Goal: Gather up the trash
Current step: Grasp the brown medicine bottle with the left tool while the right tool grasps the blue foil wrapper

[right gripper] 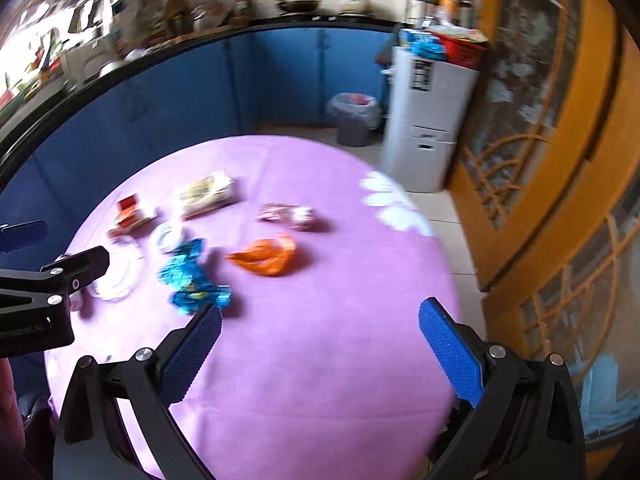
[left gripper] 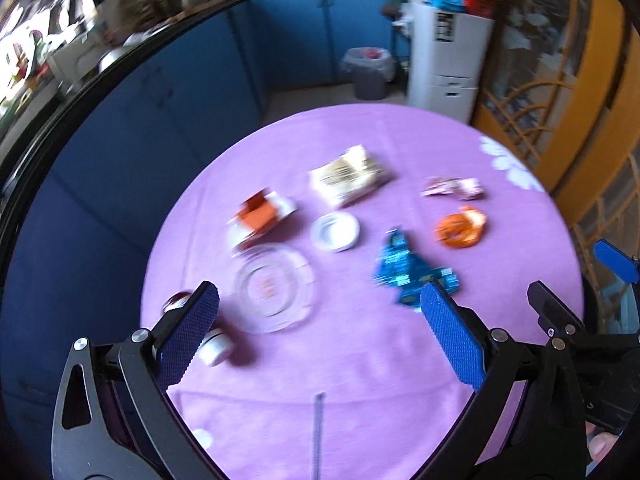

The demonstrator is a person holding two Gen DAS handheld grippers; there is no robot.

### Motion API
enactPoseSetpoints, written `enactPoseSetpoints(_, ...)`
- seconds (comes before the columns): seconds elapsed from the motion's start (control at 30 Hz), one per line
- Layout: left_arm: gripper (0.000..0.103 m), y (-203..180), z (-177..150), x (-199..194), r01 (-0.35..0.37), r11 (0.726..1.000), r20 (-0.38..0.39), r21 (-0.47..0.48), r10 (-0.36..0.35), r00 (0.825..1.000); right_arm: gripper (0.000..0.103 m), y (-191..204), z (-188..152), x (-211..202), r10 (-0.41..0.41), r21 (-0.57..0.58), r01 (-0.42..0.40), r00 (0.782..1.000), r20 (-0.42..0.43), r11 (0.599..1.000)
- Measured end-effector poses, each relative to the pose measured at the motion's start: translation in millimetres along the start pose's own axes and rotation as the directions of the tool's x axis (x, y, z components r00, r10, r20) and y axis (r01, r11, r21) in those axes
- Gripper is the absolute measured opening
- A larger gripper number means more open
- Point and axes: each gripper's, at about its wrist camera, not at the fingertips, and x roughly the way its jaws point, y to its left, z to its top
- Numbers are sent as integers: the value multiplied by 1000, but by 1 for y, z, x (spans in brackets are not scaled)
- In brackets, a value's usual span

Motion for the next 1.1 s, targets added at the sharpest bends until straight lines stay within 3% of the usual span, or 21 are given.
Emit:
enactPoseSetpoints(0.3, 99, 68, -24, 27, -50, 989, -97, -137, 37, 995, 96, 57, 6, 20, 58, -81, -63, 997, -53, 995)
enactPoseSetpoints(0.5, 99, 92, -38, 52, -90, 978, -175, -186, 57, 983, 96, 79, 8, 38, 81, -109, -91, 992, -100, 990)
enactPoseSetpoints(0.93, 99, 120, -45, 84, -89, 966, -241, -243, 29, 970, 96, 106, 11, 83, 87, -149, -116, 978, -189, 982)
enactPoseSetpoints(1.1, 99, 120, -45, 86, -74, 965, -228, -252, 16, 974, 96, 111, 10, 91, 76, -165, -110, 976, -204, 980)
